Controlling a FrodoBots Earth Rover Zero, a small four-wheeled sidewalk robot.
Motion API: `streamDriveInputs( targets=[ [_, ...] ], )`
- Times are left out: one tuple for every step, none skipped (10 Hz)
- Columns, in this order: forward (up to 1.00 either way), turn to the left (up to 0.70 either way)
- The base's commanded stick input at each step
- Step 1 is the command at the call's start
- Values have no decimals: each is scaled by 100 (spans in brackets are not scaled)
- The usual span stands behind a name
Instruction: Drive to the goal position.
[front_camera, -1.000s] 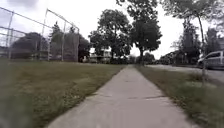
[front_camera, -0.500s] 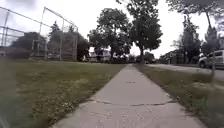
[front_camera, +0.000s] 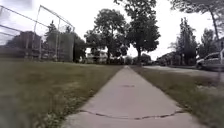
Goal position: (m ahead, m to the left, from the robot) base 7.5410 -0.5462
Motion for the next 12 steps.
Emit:
streamDriveInputs(
  targets=[
    [70,0],
    [70,0],
    [70,0],
    [70,0],
    [70,0],
    [70,0],
    [70,0],
    [70,-5],
    [70,-28],
    [70,-35],
    [70,-35],
    [70,-35]
  ],
)
